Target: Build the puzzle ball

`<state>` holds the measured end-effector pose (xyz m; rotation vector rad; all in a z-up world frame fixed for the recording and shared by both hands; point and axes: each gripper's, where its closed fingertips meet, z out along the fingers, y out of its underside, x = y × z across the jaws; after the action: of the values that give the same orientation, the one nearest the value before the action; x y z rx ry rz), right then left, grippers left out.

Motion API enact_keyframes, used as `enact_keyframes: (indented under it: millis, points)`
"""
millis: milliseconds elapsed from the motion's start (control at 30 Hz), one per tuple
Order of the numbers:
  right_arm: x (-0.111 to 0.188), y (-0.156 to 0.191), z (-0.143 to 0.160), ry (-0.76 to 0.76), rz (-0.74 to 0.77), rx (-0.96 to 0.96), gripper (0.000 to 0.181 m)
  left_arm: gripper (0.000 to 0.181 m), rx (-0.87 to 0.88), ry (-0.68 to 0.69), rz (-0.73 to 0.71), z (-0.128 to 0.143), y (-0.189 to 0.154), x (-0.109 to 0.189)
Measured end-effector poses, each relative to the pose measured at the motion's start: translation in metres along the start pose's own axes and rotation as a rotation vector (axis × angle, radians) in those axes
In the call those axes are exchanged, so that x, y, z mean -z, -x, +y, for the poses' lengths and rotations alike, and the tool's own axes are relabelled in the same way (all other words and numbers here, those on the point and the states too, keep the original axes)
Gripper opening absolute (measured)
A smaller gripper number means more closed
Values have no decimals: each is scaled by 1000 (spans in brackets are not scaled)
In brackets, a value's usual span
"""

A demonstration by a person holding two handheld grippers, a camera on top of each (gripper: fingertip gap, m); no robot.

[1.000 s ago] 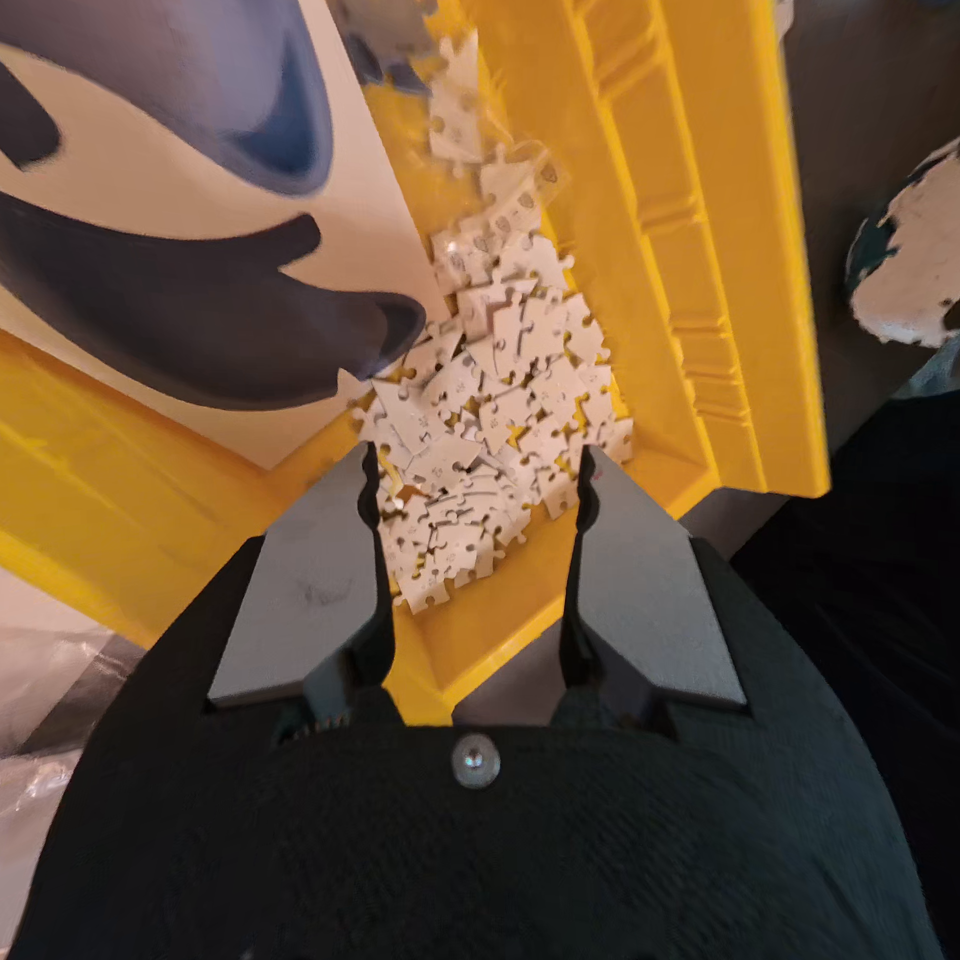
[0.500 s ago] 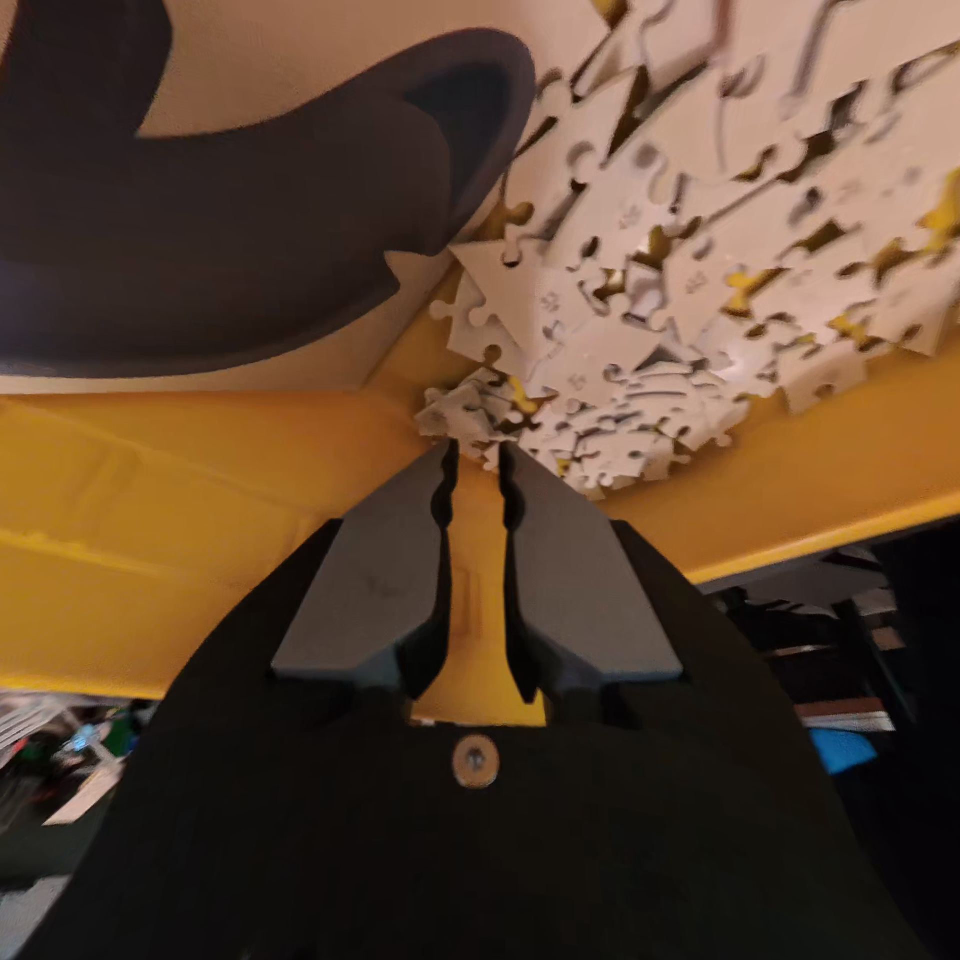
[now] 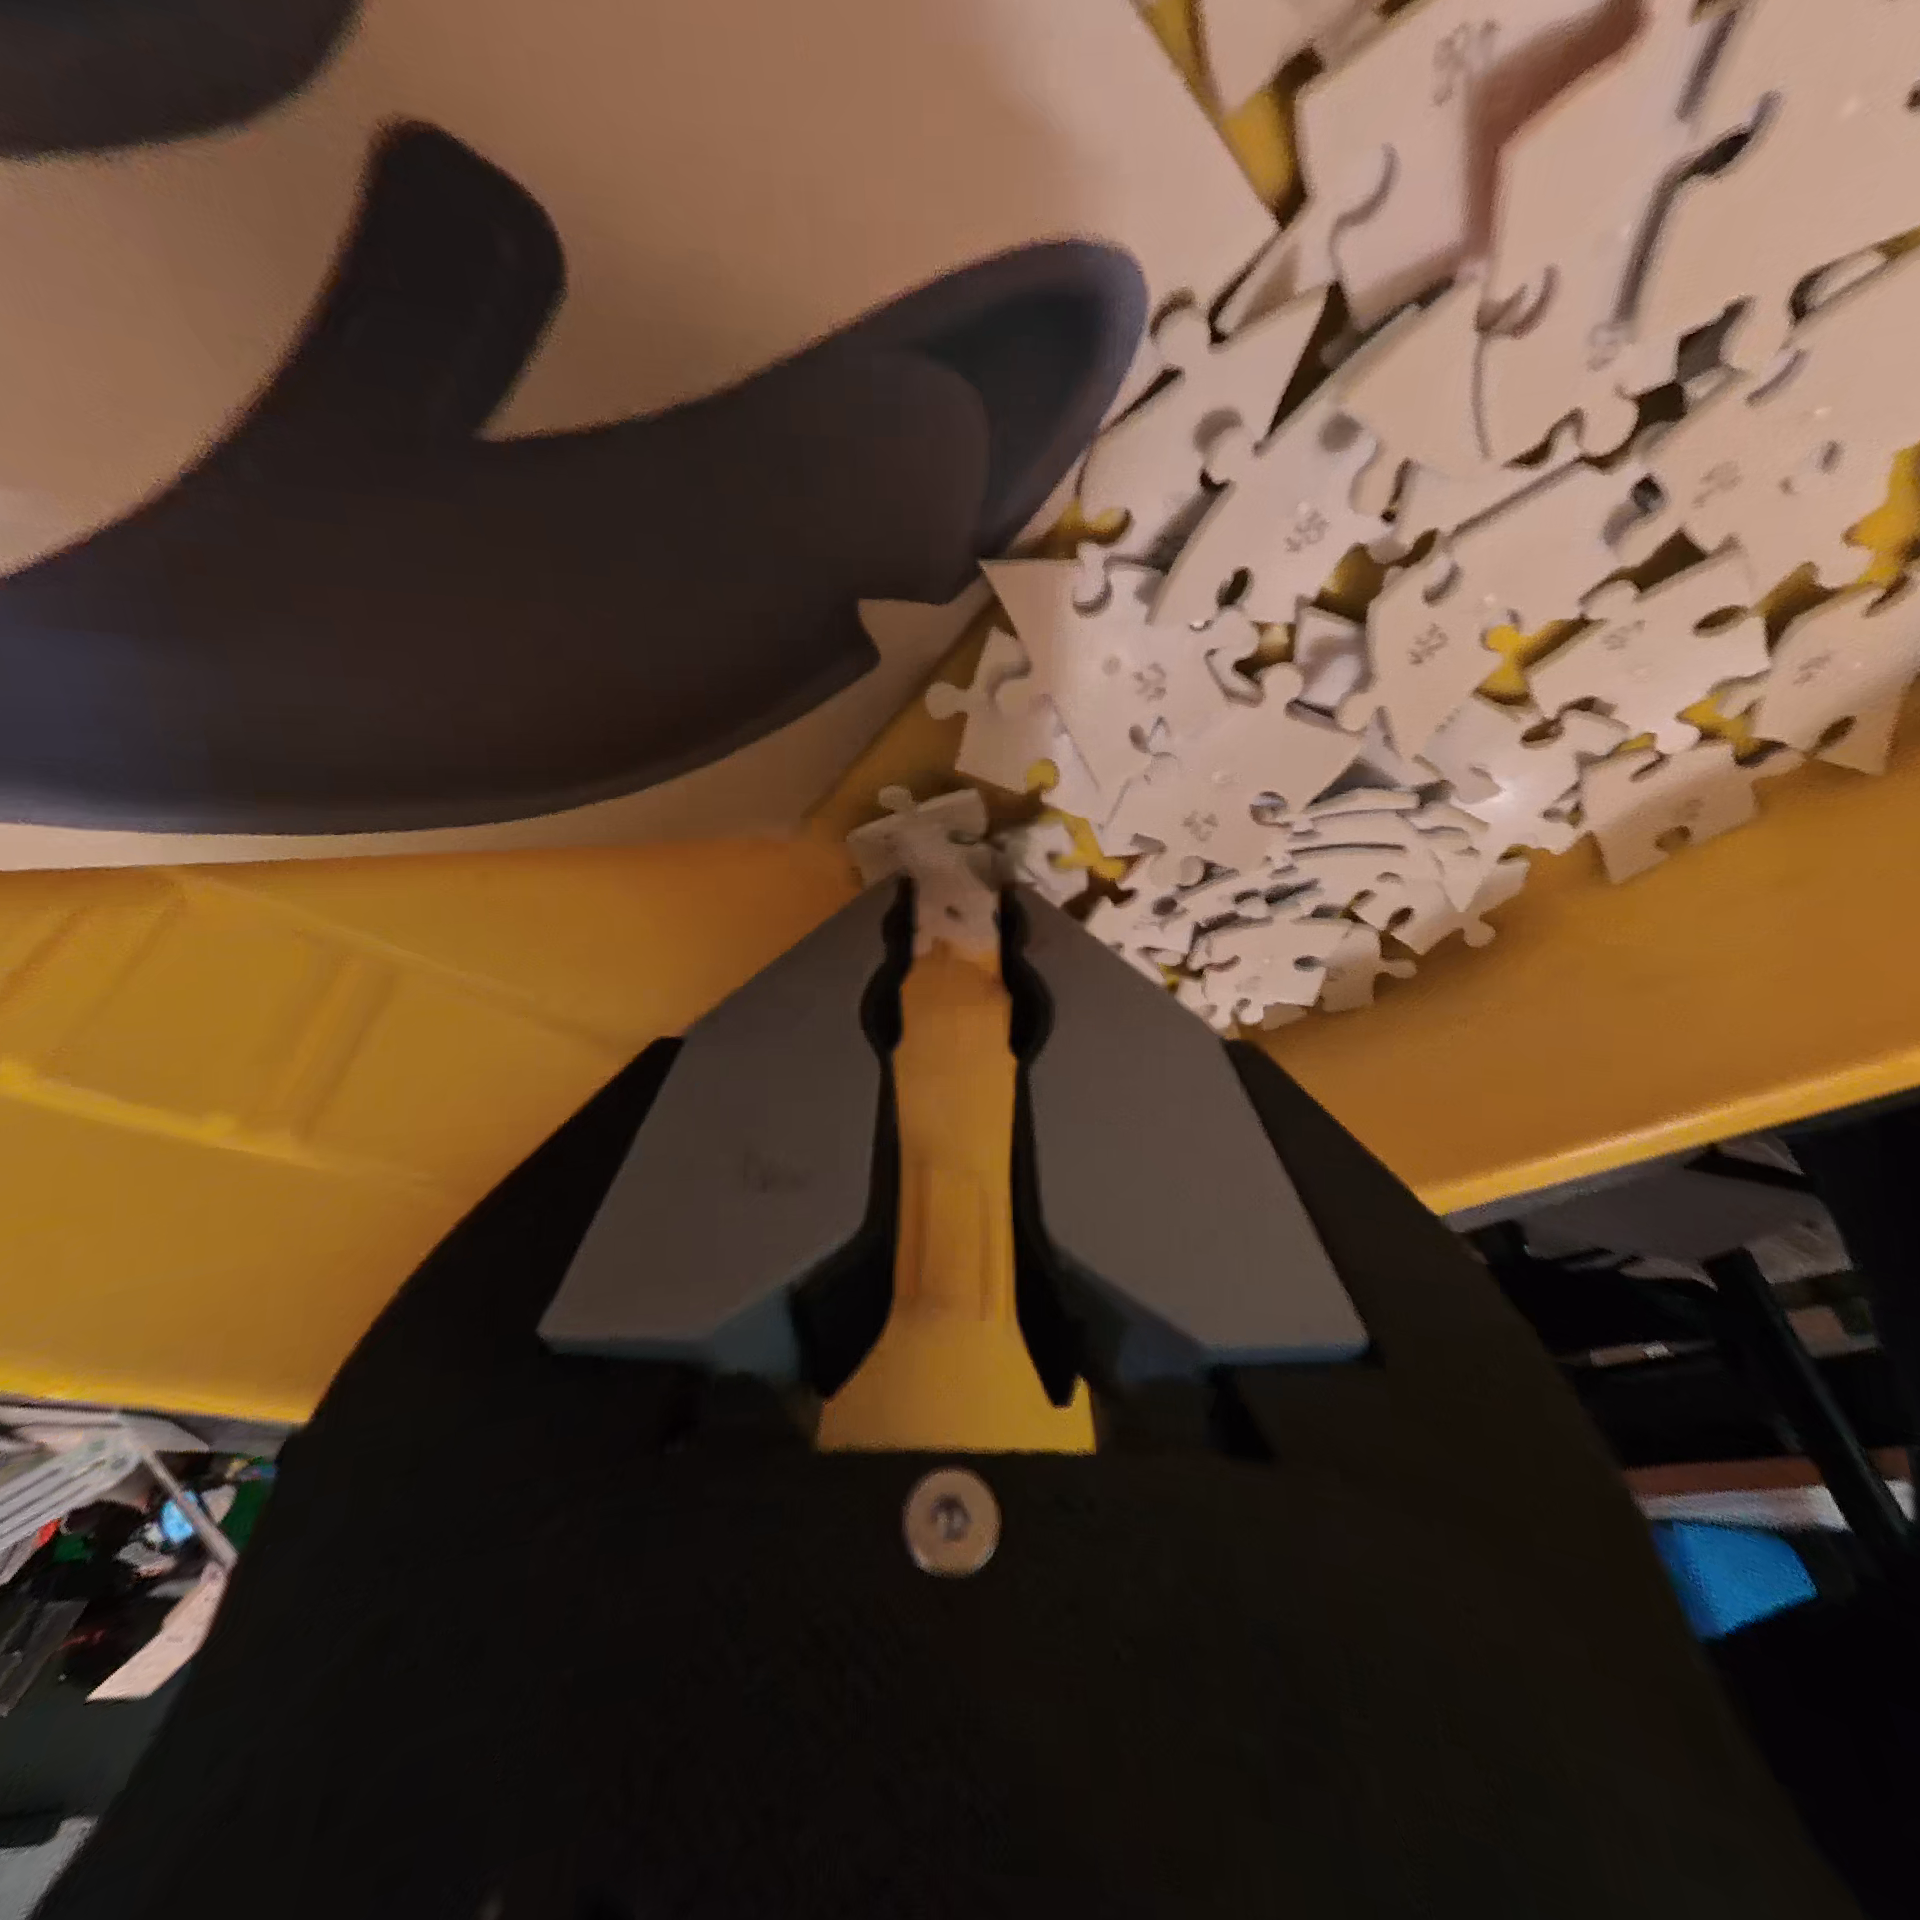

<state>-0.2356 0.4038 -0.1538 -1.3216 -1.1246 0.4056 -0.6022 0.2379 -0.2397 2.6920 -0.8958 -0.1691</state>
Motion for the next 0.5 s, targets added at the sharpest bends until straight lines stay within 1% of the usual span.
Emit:
enact_keyframes:
  millis: [67,100,200,333,500]
  points:
    - [0,1,1,3,-1,4,19,30,-1,-22,18,-3,-4,3]
    - [-1,1,1,4,-2,5,19,32,-3,-14,23,-2,-5,2]
    - [-1,1,1,6,-2,7,19,35,-10,-4,3,-4,-3,-2]
    - [-1,1,1,6,-4,4,19,33,-10,-9,-38,-10,5,-3]
    - [0,2,1,5,-9,7,19,34,-11,-12,-3,-10,3,-1]
